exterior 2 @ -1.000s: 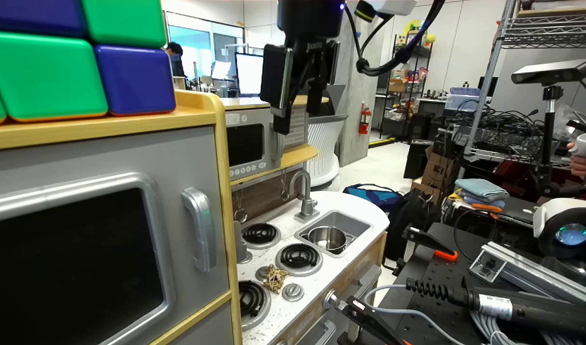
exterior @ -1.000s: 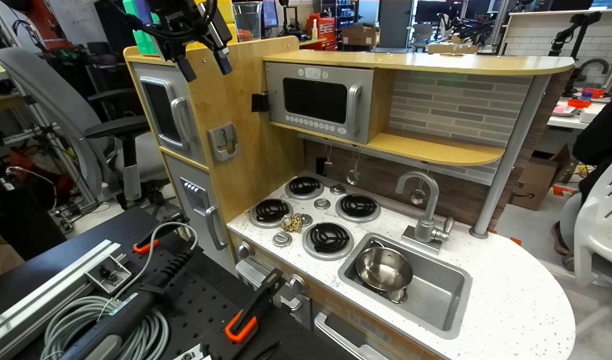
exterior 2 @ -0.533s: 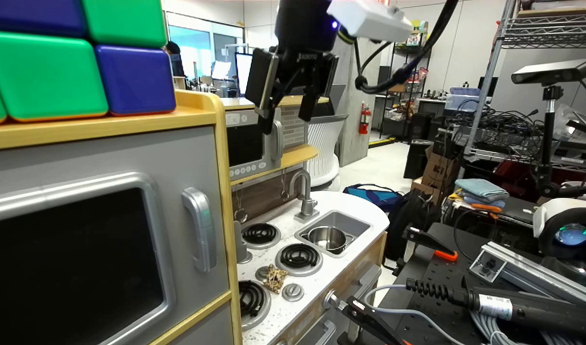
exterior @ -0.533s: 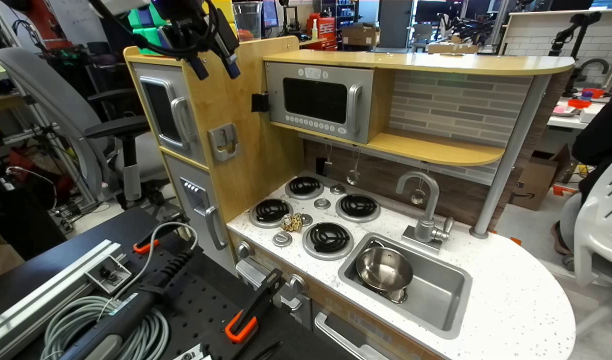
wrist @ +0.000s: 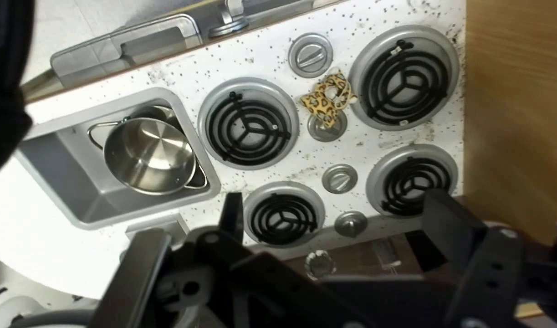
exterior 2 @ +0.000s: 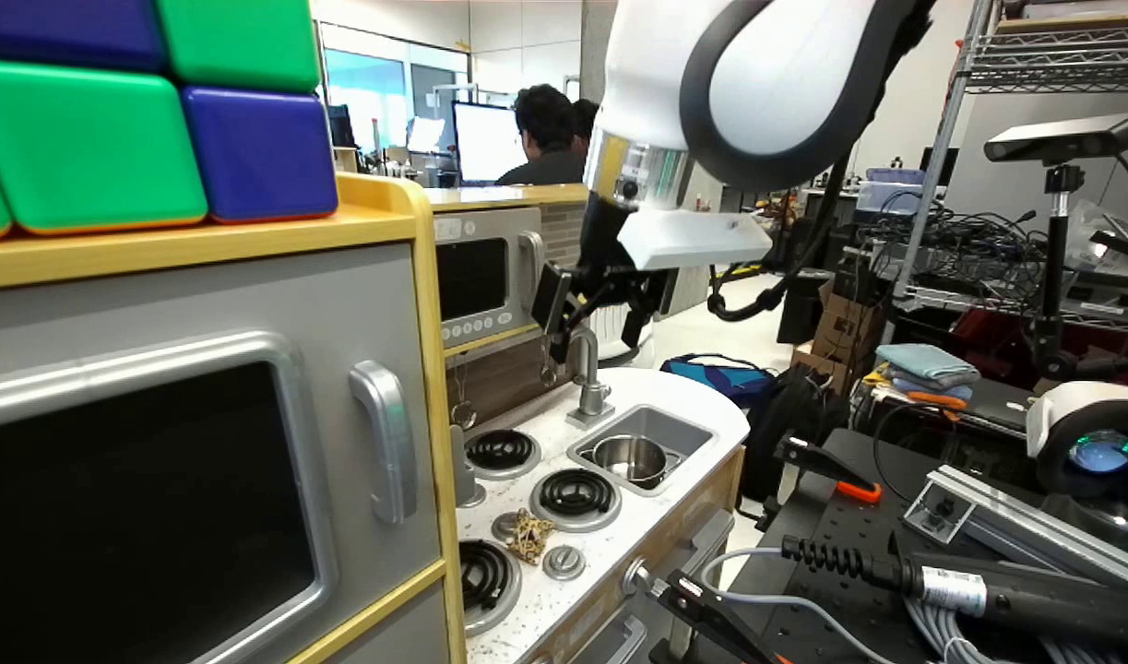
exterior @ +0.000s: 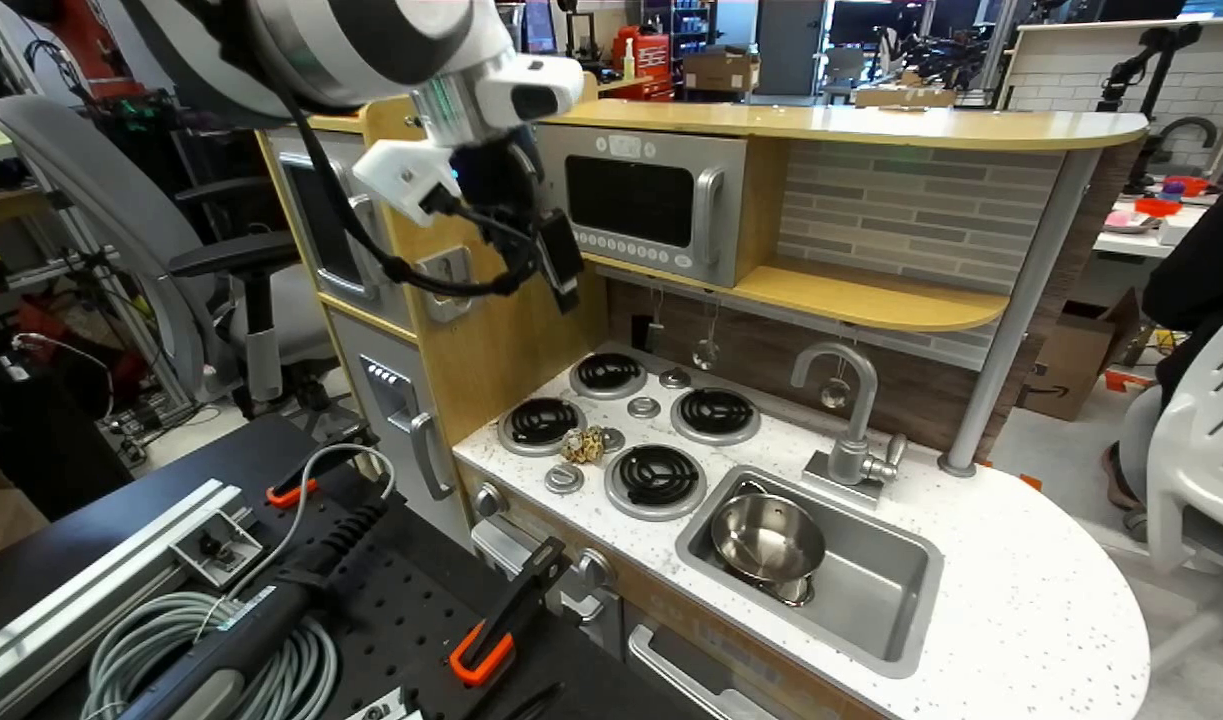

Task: Pick up the plush toy from the stove and put it inside the silver pot in the sink

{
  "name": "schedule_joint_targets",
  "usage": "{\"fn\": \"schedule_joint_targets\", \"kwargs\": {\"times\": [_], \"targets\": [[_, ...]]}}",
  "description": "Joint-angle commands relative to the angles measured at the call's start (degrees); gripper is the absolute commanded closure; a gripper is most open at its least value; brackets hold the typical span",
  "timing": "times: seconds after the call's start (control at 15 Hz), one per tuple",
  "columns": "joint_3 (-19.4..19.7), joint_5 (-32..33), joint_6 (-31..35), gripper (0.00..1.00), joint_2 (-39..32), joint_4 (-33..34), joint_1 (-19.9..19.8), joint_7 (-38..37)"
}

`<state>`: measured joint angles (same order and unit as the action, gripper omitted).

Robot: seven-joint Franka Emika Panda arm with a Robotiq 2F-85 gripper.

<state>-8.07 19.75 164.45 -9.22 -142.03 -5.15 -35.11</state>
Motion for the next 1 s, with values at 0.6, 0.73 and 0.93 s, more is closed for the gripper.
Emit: {"fn": "schedule_joint_targets", "kwargs": {"times": [0.6,0.73,0.93], "targets": [[9.16,-7.29,0.0,0.0,-12.63,8.25,10.37,1.67],[11.53,-9.83,3.14,0.0,-16.97,10.12,13.41,-0.67],[13.24,-15.77,6.95,0.0,-25.59,15.24,17.05,-1.63]]}}
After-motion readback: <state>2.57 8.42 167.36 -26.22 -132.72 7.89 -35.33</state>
